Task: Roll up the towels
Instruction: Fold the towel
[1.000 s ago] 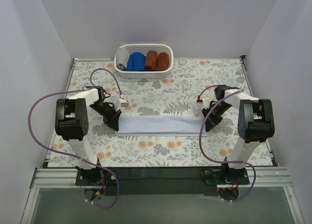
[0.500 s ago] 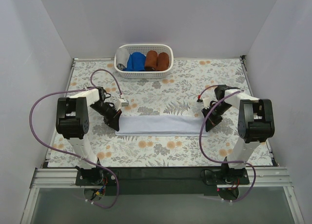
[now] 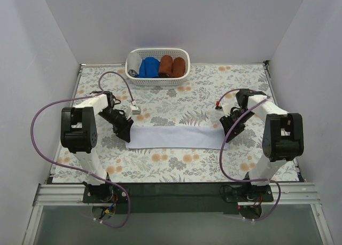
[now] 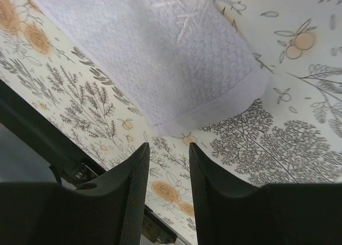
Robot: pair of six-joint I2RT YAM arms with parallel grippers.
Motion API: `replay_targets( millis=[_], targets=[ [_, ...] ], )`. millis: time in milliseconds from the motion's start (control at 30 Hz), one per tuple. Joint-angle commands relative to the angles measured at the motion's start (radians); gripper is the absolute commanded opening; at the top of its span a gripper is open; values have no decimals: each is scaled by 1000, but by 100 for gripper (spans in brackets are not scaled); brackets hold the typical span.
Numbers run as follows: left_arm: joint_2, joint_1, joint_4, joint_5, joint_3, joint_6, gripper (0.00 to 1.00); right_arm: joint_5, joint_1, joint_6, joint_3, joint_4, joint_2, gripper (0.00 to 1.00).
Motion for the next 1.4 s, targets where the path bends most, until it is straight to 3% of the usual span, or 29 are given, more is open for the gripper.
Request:
replay_targets(
  millis=[0, 133, 433, 567, 833, 1167, 1367],
  targets=[
    [-85, 7, -92, 55, 107, 71, 31, -53, 1, -56, 99, -101, -87, 36],
    [-72, 7, -92, 128, 185, 31, 31, -101, 3, -17, 201, -98, -59, 25],
    [-29, 2, 180, 173, 150, -206, 27, -215, 18, 105, 222, 13, 117, 8],
    [-1, 2, 316, 135, 72, -281, 22, -206, 15, 119, 184, 57, 187, 6],
    [74, 47, 440, 44, 3, -323, 12, -143, -30, 136, 204, 130, 309, 4],
    [143, 79, 444, 20, -5, -279, 8, -202, -70, 86, 167, 110, 395, 3],
    [146, 88, 372, 144, 35, -289, 11, -325, -103, 44, 190, 33, 376, 4]
  ],
)
